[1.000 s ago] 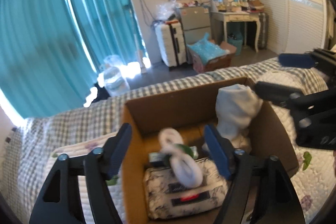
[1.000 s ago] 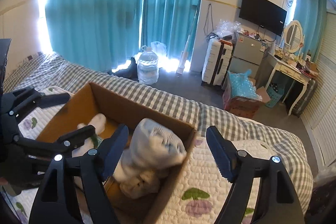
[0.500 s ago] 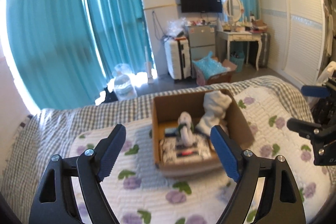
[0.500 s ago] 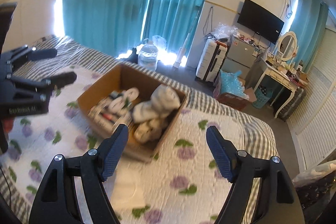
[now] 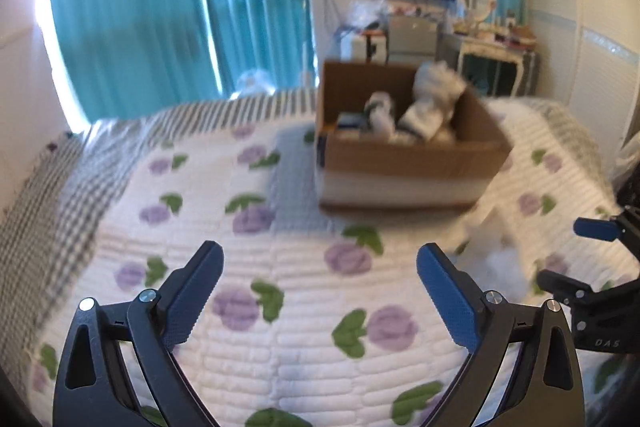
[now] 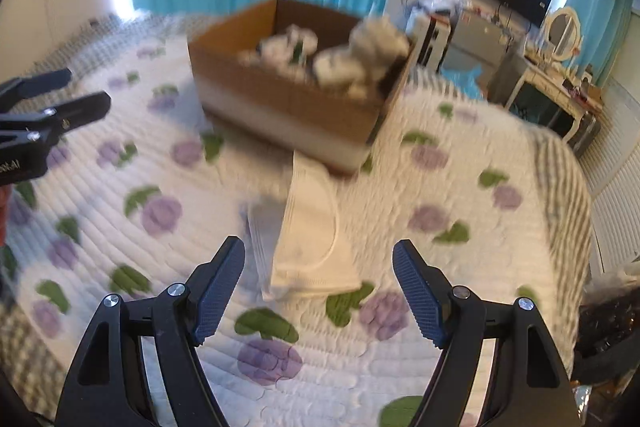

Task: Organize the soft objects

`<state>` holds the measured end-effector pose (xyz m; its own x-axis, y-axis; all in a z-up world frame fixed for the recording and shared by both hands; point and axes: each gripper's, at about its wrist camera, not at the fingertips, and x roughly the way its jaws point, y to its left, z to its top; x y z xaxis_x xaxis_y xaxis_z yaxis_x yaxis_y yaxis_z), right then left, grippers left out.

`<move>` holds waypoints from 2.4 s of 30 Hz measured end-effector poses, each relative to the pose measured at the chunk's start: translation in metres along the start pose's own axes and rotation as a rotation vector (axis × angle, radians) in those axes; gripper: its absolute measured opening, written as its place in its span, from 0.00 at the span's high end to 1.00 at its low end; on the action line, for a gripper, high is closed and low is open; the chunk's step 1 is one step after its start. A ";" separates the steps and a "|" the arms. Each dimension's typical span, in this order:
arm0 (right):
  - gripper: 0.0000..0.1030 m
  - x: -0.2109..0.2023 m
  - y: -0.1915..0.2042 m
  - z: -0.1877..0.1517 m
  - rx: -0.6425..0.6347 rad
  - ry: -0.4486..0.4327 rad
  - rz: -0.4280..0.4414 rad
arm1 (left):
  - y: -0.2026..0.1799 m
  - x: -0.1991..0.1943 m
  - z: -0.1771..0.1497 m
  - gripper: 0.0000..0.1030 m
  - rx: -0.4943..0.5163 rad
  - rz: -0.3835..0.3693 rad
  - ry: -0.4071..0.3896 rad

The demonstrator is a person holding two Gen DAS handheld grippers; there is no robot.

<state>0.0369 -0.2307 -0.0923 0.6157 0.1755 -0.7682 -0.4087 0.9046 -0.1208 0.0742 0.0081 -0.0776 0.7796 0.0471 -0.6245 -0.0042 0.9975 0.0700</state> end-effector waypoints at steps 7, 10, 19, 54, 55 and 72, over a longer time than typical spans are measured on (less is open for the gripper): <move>0.26 0.033 0.001 0.002 0.032 0.055 0.043 | 0.008 0.040 -0.037 0.04 -0.019 -0.004 0.090; 0.44 0.040 0.001 0.006 0.045 0.051 0.025 | 0.015 0.048 -0.045 0.04 -0.050 -0.030 0.125; 0.96 0.023 -0.004 0.011 0.071 -0.002 0.045 | 0.017 0.040 -0.044 0.04 -0.060 -0.041 0.107; 0.69 0.015 -0.027 -0.004 0.124 0.019 0.085 | -0.104 0.091 -0.018 0.69 0.165 -0.441 0.205; 0.69 0.015 -0.027 -0.004 0.128 0.019 0.086 | -0.106 0.091 -0.017 0.76 0.169 -0.455 0.203; 0.57 0.001 -0.034 -0.008 0.188 -0.022 0.049 | -0.087 0.072 -0.031 0.50 0.107 -0.429 0.299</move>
<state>0.0460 -0.2647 -0.0937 0.6135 0.2282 -0.7560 -0.3072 0.9509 0.0378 0.1114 -0.0738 -0.1529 0.4846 -0.3354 -0.8079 0.3517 0.9203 -0.1711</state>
